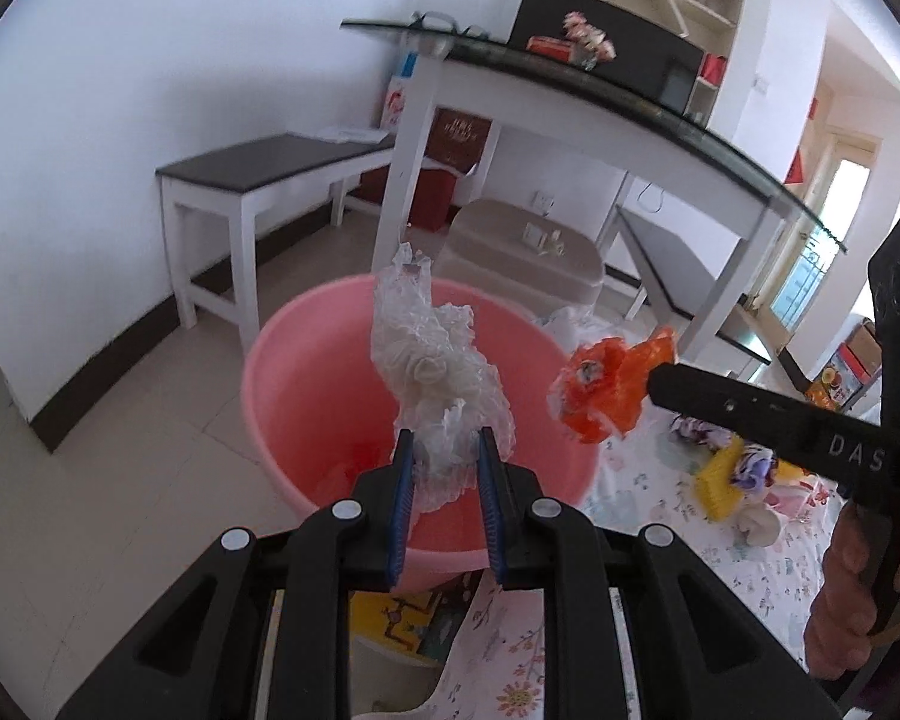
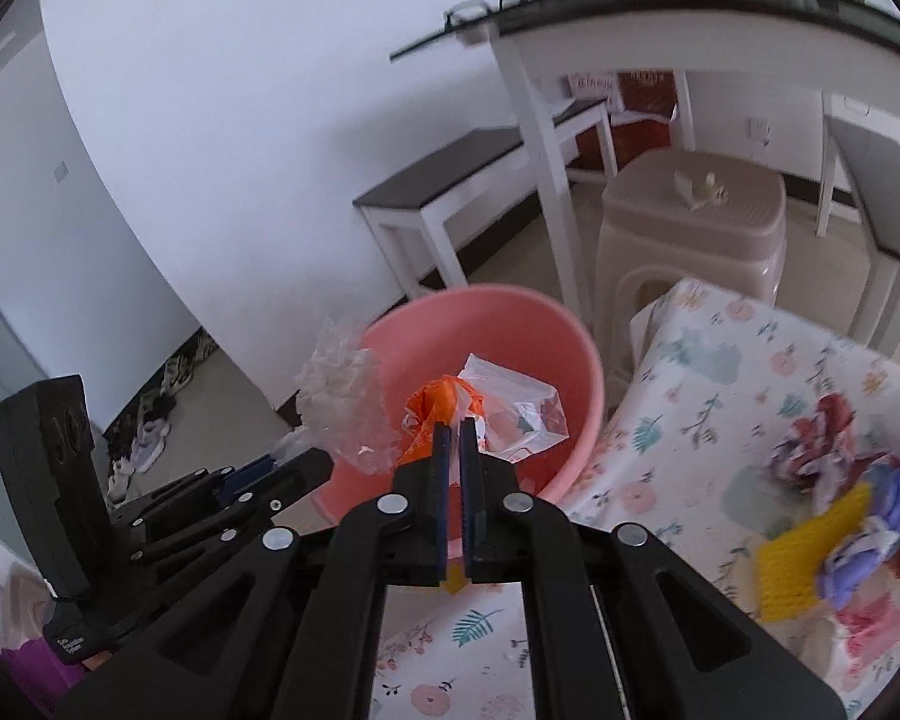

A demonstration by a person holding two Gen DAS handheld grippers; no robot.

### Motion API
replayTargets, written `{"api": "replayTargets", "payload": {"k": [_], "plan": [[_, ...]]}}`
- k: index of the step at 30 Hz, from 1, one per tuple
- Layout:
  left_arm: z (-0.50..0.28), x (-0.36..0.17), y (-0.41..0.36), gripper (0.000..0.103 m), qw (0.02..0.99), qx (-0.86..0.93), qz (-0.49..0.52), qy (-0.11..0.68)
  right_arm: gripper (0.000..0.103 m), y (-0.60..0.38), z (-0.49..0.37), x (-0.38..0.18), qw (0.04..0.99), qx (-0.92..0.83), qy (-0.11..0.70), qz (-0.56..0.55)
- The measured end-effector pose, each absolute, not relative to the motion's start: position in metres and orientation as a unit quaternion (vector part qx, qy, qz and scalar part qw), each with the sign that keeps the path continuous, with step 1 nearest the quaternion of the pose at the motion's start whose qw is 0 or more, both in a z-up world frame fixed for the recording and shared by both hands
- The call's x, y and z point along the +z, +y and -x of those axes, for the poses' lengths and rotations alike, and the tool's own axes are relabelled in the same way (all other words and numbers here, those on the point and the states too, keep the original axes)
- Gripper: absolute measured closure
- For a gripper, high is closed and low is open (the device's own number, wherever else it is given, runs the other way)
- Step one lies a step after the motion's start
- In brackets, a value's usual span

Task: Collect trash
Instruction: 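Move both grippers over the pink bucket and release the wrap and wrapper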

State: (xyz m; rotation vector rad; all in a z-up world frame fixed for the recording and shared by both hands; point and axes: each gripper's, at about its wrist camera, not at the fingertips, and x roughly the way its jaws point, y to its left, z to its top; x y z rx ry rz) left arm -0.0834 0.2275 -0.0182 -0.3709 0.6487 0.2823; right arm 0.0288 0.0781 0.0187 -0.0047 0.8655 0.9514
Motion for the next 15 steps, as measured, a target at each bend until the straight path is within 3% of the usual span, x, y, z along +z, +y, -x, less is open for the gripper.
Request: {"api": "replayTargets", "payload": {"k": [9, 15], "plan": [[0.065, -0.038, 0.229, 0.083, 0.910, 0.147, 0.175, 0.347, 0.099, 0.097, -0.033, -0.015, 0.780, 0.439, 0.447, 0.000], [0.062, -0.040, 0.232, 0.068, 0.904, 0.159, 0.181, 0.353, 0.098, 0.098, -0.033, -0.019, 0.780, 0.431, 0.453, 0.012]]}}
